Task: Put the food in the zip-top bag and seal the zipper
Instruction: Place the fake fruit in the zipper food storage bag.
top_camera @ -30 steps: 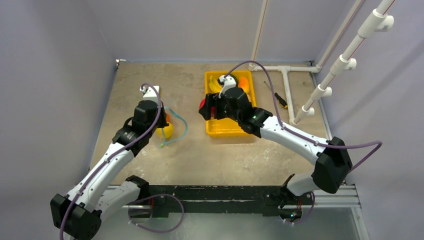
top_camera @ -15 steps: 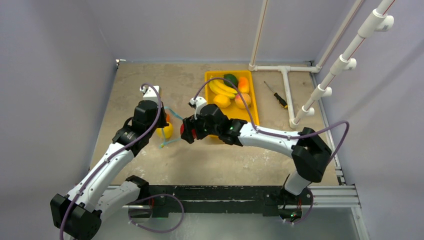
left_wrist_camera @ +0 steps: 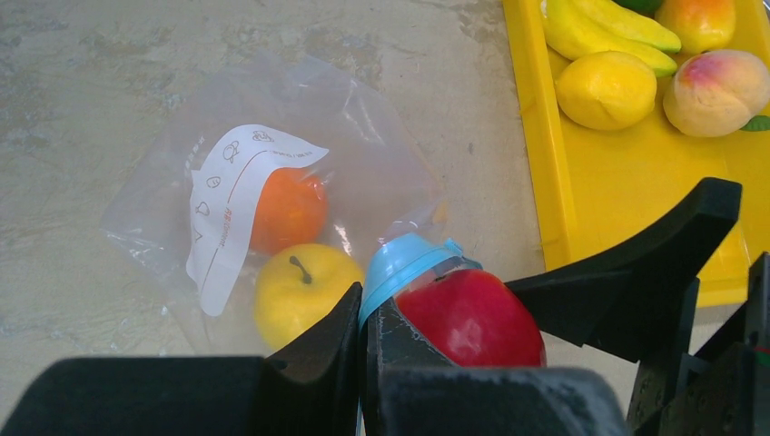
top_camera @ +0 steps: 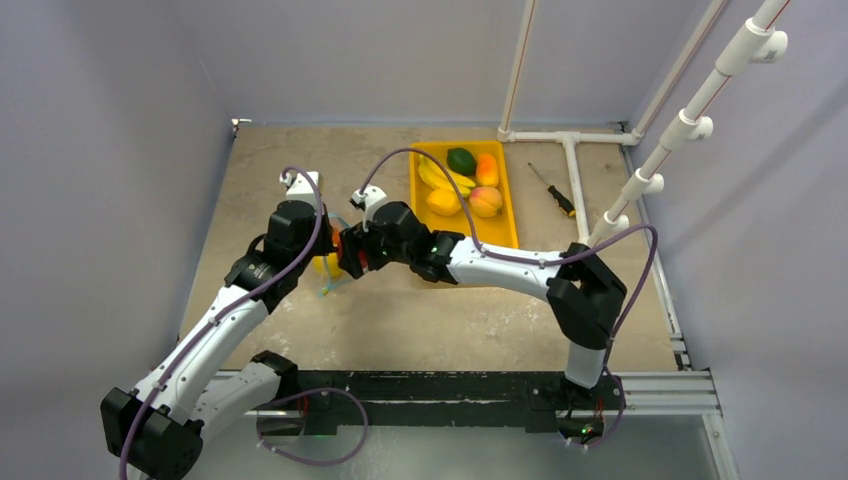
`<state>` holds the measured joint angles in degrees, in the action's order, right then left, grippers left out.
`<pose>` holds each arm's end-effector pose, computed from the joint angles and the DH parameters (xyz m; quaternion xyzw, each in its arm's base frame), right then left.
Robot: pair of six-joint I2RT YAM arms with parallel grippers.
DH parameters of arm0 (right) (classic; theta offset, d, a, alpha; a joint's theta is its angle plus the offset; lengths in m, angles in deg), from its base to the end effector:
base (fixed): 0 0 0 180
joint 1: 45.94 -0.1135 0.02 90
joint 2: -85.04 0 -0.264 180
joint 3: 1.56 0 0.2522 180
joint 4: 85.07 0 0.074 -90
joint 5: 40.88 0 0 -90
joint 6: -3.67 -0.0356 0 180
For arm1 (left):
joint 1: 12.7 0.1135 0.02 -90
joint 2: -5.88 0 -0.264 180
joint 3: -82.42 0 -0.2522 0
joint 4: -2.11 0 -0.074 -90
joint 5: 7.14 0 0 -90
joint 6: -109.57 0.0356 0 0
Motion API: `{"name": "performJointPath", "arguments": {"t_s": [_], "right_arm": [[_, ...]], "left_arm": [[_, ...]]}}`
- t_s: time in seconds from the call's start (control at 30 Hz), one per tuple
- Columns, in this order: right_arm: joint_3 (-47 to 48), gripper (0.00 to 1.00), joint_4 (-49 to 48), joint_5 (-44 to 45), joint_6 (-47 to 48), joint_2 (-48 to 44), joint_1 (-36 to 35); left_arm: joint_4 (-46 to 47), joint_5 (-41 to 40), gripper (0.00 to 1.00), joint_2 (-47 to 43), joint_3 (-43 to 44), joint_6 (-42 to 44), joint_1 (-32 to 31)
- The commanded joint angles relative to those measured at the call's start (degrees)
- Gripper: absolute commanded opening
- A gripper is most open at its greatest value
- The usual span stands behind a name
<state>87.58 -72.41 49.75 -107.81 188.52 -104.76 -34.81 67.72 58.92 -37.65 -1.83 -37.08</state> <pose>0.2196 0.3622 0.2580 -0.2702 0.8087 0.3333 0.4024 0.1910 -0.0763 0.3005 -0.0435 0.8600 -0.0876 0.5008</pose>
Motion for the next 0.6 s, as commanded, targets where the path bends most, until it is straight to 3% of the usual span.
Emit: {"name": "performJointPath", "arguments": {"t_s": [0.0,0.3,0.4,0.57], "right_arm": [[4.25,0.41,-2.72,1.85,1.96,1.94,-0.23],[7.64,0.48,-6.02,2.52,-2.57,7.38,-0.31],[8.31,0.56,-6.18,4.01,-4.19,8.58,-0.29],[8.58,0.78,-5.31,6.34,-4.8,8.72,-0.39]], "left_arm": [[2.15,0.54,0.0,-0.13,0.65,0.66,0.39],[2.24,0.89,0.0,-0.3,0.72,0.72,0.39],[2.2,0.98,0.0,-0.21,0.7,0.72,0.39],[2.07,0.9,0.0,-0.3,0.59,0.74,0.39]]}}
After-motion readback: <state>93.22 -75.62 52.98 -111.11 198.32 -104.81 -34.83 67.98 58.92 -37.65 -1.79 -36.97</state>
